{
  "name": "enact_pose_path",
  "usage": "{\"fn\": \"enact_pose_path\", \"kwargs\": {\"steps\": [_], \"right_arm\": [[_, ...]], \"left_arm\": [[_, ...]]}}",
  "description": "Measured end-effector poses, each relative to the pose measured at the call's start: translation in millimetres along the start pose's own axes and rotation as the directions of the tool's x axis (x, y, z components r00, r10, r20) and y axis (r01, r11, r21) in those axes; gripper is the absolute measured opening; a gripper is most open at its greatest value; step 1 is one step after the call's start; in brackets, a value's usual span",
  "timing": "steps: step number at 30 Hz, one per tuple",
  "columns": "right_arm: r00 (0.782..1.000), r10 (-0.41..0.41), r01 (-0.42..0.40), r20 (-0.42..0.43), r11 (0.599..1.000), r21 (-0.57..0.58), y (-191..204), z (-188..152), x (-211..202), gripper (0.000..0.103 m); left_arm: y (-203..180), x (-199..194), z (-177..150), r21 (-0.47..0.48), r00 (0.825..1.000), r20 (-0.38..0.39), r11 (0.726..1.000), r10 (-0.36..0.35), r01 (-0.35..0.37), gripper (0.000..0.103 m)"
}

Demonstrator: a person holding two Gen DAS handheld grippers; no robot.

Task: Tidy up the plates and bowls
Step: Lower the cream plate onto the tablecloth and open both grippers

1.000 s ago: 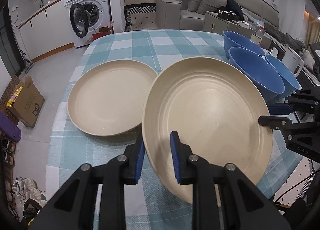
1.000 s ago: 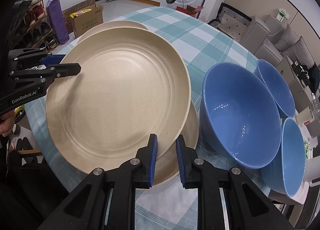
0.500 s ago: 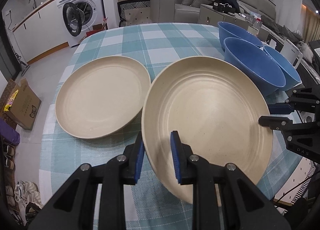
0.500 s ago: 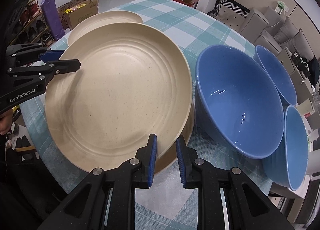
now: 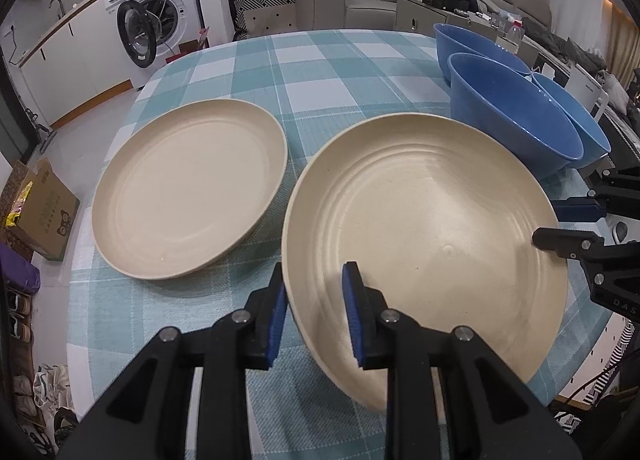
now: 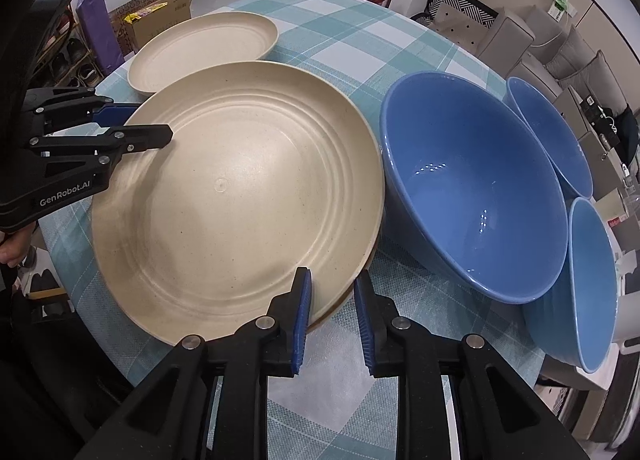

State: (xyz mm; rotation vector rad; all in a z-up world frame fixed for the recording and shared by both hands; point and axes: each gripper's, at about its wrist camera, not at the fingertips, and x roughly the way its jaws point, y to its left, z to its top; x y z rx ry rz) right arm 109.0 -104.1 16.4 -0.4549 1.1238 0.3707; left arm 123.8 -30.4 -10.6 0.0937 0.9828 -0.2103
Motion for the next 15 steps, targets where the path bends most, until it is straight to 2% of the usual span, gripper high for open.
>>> {"fn": "enact_pose_path", "kwargs": {"steps": [15], "right_arm": [[0.998, -0.063, 0.063, -0.009, 0.998, -0.029, 6.6, -6.3, 2.5, 0.023]], "left_arm": [[-9.2, 3.0, -2.2, 0.017, 1.000, 0.011, 1.000, 0.025, -0.025, 0.026]]}}
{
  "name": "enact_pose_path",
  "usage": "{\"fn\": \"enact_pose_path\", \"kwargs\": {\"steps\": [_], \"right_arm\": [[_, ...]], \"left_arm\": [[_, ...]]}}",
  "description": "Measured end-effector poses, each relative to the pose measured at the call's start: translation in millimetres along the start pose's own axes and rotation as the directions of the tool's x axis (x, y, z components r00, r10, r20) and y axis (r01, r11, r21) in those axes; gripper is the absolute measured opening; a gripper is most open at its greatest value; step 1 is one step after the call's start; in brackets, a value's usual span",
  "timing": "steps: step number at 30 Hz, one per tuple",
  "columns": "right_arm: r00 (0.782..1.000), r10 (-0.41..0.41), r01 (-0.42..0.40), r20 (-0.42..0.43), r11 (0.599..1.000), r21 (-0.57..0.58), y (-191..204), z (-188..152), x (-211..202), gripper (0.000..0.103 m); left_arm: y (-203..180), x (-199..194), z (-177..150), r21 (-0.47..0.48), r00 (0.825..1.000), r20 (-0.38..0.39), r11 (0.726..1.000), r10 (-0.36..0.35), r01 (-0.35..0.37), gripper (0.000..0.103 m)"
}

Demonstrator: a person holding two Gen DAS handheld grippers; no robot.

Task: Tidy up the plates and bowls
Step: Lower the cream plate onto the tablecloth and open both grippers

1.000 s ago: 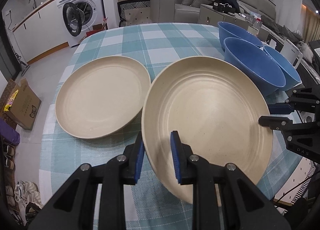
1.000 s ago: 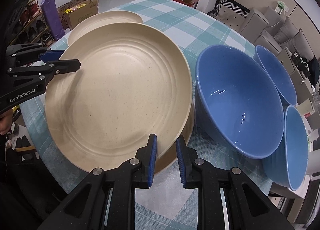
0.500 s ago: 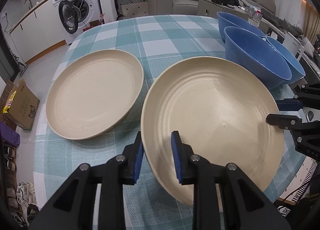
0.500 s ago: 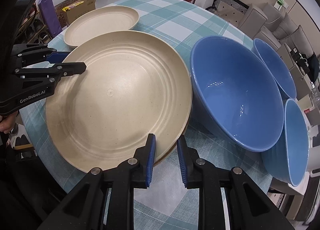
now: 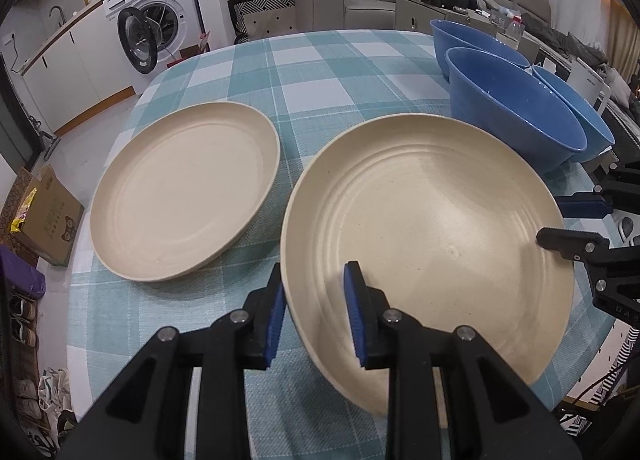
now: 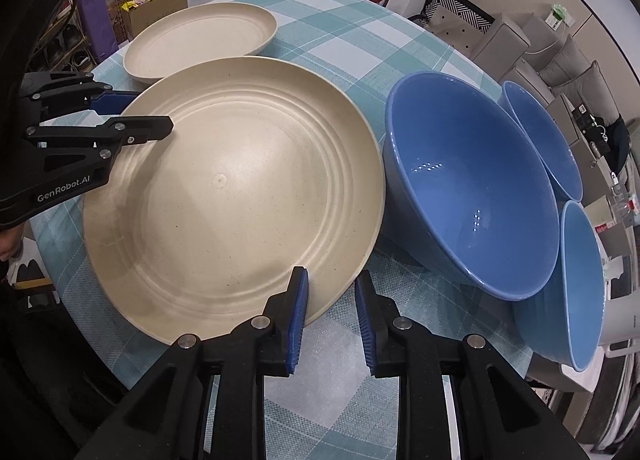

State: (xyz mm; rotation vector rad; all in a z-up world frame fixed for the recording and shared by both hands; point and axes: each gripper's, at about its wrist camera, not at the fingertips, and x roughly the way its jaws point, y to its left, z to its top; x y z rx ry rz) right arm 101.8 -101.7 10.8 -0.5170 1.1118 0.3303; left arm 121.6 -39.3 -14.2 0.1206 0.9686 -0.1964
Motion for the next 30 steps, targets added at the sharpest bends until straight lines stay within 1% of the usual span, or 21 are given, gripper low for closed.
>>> {"fn": "enact_pose_path", "kwargs": {"steps": [5, 15, 17, 19, 24, 26, 29, 30], "right_arm": [[1.000, -0.025, 0.025, -0.011, 1.000, -0.005, 1, -1, 6, 0.024], [1.000, -0.018, 0.018, -0.012, 1.000, -0.012, 3, -2, 12, 0.025], [1.000, -0.014, 0.014, -0.010, 1.000, -0.013, 3, -4, 11, 0.028], [1.000, -0.006, 0.006, -0.008, 1.000, -0.015, 4, -5, 11, 0.034], [1.000, 0.020, -0.020, -0.003, 1.000, -0.021, 6, -7, 11, 0.041], [0.999, 0.034, -0.033, 0.007, 0.999, -0.020, 6, -7, 8, 0.045], [0.998, 0.053, -0.052, 0.045, 0.999, -0.014, 4, -6, -2, 0.051], [0.996, 0.062, -0.061, 0.062, 0.998, -0.009, 4, -5, -6, 0.056]], "left_arm": [[-2, 3, 0, 0.009, 1.000, 0.003, 1.000, 0.004, -0.004, 0.026], [-5, 5, -4, 0.023, 1.000, 0.015, 0.999, 0.021, -0.022, 0.026], [-5, 5, -4, 0.022, 1.000, 0.018, 1.000, 0.021, -0.021, 0.027], [-5, 5, -4, 0.027, 1.000, 0.022, 0.999, 0.019, -0.020, 0.031], [-4, 1, -5, 0.032, 0.999, 0.027, 0.999, -0.032, 0.031, 0.048], [-2, -4, -5, 0.028, 0.998, 0.040, 0.999, -0.039, 0.038, 0.050], [4, -13, -5, 0.010, 0.997, 0.053, 0.998, -0.057, 0.056, 0.054], [6, -16, -5, 0.007, 0.996, 0.061, 0.998, -0.058, 0.058, 0.054]]}}
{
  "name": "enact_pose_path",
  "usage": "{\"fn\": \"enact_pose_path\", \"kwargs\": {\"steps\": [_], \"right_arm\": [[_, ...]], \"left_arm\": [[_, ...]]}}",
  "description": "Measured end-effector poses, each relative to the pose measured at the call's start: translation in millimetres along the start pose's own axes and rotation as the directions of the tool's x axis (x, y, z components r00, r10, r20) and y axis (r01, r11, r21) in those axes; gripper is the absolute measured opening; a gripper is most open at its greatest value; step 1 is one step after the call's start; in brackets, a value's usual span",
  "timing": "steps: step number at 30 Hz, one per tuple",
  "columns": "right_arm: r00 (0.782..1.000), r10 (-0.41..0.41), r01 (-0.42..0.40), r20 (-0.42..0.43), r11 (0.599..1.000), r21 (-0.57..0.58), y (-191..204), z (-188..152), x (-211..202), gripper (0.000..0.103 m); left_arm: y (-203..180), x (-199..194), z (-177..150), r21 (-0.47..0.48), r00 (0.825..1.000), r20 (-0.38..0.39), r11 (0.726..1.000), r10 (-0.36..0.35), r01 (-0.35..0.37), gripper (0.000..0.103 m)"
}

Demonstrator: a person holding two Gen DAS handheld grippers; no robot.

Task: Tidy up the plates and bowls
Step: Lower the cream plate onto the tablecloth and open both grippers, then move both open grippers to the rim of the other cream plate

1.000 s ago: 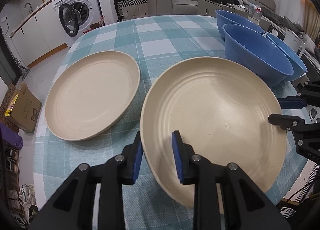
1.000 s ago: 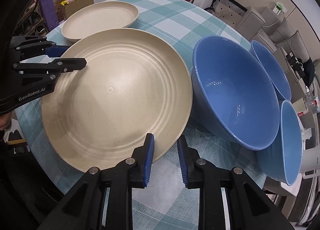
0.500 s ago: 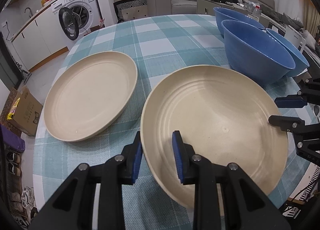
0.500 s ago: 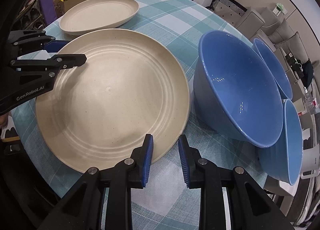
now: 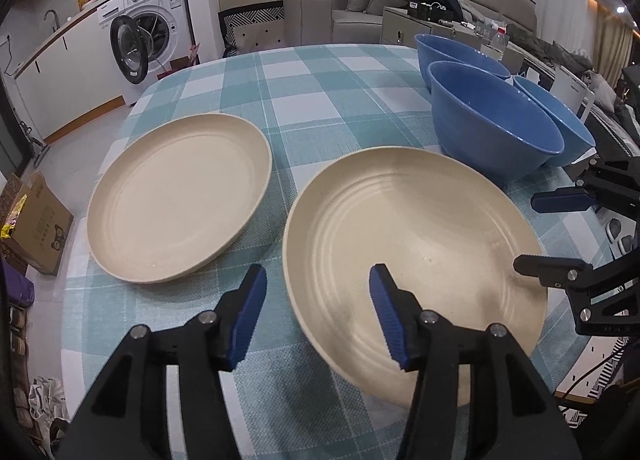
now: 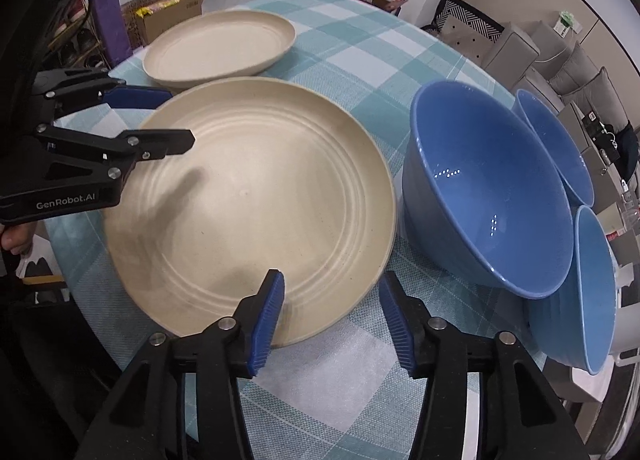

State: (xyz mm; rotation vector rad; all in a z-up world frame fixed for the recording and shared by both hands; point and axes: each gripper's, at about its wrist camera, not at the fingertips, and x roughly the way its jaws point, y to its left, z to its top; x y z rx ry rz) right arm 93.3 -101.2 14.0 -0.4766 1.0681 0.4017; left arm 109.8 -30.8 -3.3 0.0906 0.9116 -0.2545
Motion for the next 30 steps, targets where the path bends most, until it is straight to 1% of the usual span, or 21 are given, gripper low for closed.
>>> {"fn": "enact_pose_path", "kwargs": {"steps": [1, 3, 6, 7, 8, 9, 12, 15, 17, 20, 23, 28, 30], "right_arm": [[1.000, 0.011, -0.011, 0.018, 1.000, 0.003, 0, 0, -4, 0.063], [0.998, 0.036, -0.037, 0.059, 0.999, 0.015, 0, 1, -13, 0.072], [0.993, 0.062, -0.065, 0.104, 0.998, 0.026, 2, 4, -22, 0.081], [0.991, 0.062, -0.065, 0.122, 0.997, 0.028, 2, 6, -25, 0.082], [0.988, 0.058, -0.064, 0.141, 0.997, 0.034, 2, 7, -27, 0.084], [0.986, 0.055, -0.063, 0.158, 0.997, 0.043, 1, 9, -30, 0.087], [0.973, 0.035, -0.052, 0.227, 0.996, 0.069, -2, 13, -38, 0.098], [0.964, 0.023, -0.050, 0.265, 0.994, 0.096, -6, 17, -43, 0.101], [0.959, 0.024, -0.059, 0.284, 0.991, 0.116, -10, 18, -45, 0.102], [0.954, 0.009, -0.053, 0.299, 0.989, 0.137, -14, 19, -43, 0.102], [0.954, 0.010, -0.058, 0.298, 0.986, 0.154, -17, 19, -38, 0.102], [0.949, 0.042, -0.104, 0.312, 0.977, 0.187, -24, 20, -39, 0.102], [0.947, 0.041, -0.107, 0.318, 0.975, 0.193, -25, 22, -41, 0.102]], "left_arm": [[2, -4, 0, -0.003, 1.000, 0.009, 1.000, -0.001, 0.001, 0.054], [6, -12, 1, -0.009, 1.000, 0.028, 1.000, -0.004, 0.004, 0.056], [14, -23, 1, -0.026, 0.999, 0.052, 1.000, -0.004, 0.006, 0.057], [17, -26, 1, -0.033, 0.998, 0.059, 0.999, 0.002, 0.000, 0.058], [20, -29, 1, -0.041, 0.998, 0.068, 0.999, 0.008, -0.006, 0.064], [23, -31, 1, -0.049, 0.997, 0.076, 0.999, 0.015, -0.011, 0.073], [28, -39, -2, -0.061, 0.993, 0.109, 0.997, 0.043, -0.037, 0.090], [31, -44, -3, -0.063, 0.991, 0.125, 0.997, 0.054, -0.046, 0.101], [34, -45, -3, -0.072, 0.990, 0.130, 0.996, 0.054, -0.045, 0.103], [36, -45, -3, -0.077, 0.990, 0.127, 0.996, 0.062, -0.053, 0.103], [39, -47, -2, -0.085, 0.988, 0.132, 0.994, 0.079, -0.068, 0.103], [46, -48, 0, -0.120, 0.987, 0.134, 0.990, 0.093, -0.077, 0.103], [50, -49, 0, -0.139, 0.986, 0.133, 0.987, 0.098, -0.080, 0.103]]}}
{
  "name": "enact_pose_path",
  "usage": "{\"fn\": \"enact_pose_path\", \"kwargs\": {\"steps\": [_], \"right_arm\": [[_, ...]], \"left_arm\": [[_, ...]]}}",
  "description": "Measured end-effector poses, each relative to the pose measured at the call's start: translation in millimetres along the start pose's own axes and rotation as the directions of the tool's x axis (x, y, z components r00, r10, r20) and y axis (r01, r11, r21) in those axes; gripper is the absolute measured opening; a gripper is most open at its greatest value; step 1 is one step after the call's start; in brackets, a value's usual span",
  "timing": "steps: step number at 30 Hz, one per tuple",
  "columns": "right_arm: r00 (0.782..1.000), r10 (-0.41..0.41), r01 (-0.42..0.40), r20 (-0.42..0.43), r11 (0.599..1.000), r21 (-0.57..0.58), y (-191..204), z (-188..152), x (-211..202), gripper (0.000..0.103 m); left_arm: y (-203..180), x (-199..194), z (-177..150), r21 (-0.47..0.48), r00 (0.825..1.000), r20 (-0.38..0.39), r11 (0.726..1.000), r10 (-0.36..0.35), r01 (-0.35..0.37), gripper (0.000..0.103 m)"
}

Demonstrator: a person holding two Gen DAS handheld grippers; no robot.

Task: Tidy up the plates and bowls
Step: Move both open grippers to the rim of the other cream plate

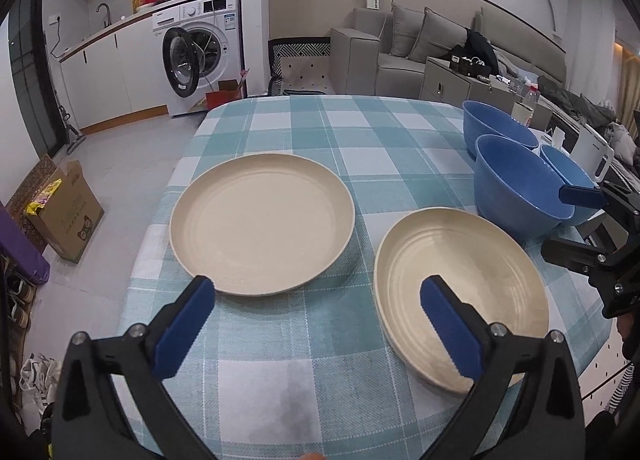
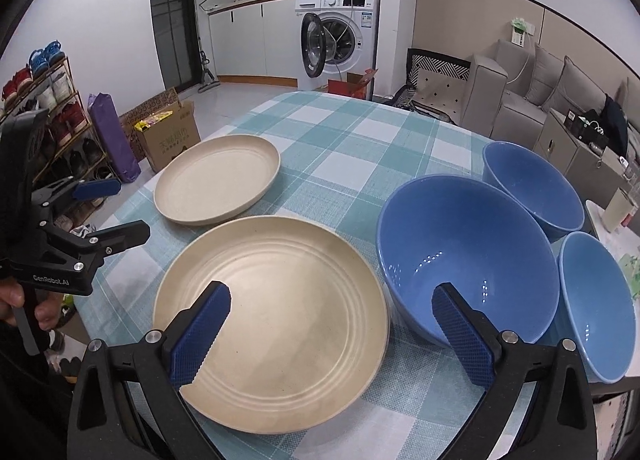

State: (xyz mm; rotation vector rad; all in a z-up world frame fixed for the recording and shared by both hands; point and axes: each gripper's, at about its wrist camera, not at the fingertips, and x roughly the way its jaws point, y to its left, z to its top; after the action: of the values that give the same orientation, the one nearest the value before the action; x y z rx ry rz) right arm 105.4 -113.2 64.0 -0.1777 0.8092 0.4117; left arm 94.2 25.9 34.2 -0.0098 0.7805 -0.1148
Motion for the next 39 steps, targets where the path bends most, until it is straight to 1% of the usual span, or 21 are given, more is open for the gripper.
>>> {"fn": "enact_pose_path", "kwargs": {"steps": [6, 13, 20, 24, 26, 29, 39], "right_arm": [[1.000, 0.015, -0.015, 0.027, 1.000, -0.008, 6, 11, -2, 0.102], [0.999, 0.017, -0.016, 0.031, 0.999, -0.029, 14, 23, 1, 0.102], [0.998, 0.011, -0.008, 0.058, 0.999, -0.049, 23, 40, -5, 0.102], [0.998, 0.013, -0.009, 0.068, 0.998, -0.057, 28, 54, -7, 0.102], [0.997, 0.021, -0.017, 0.074, 0.998, -0.058, 30, 61, -7, 0.102], [0.997, 0.031, -0.028, 0.074, 0.999, -0.045, 34, 71, -1, 0.102], [0.998, 0.049, -0.048, 0.033, 0.998, -0.037, 41, 89, 28, 0.102]], "left_arm": [[6, -4, 4, -0.017, 1.000, 0.016, 1.000, 0.005, -0.005, 0.103], [16, -9, 13, -0.037, 0.999, 0.034, 0.999, 0.005, -0.004, 0.103], [27, -11, 25, -0.054, 0.999, 0.052, 0.998, 0.016, -0.013, 0.103], [34, -7, 32, -0.067, 0.998, 0.051, 0.997, 0.037, -0.034, 0.103], [39, -5, 36, -0.084, 0.998, 0.055, 0.996, 0.042, -0.037, 0.103], [50, -1, 39, -0.113, 0.996, 0.051, 0.992, 0.070, -0.064, 0.103], [87, 18, 34, -0.193, 0.992, 0.015, 0.974, 0.122, -0.117, 0.103]]}}
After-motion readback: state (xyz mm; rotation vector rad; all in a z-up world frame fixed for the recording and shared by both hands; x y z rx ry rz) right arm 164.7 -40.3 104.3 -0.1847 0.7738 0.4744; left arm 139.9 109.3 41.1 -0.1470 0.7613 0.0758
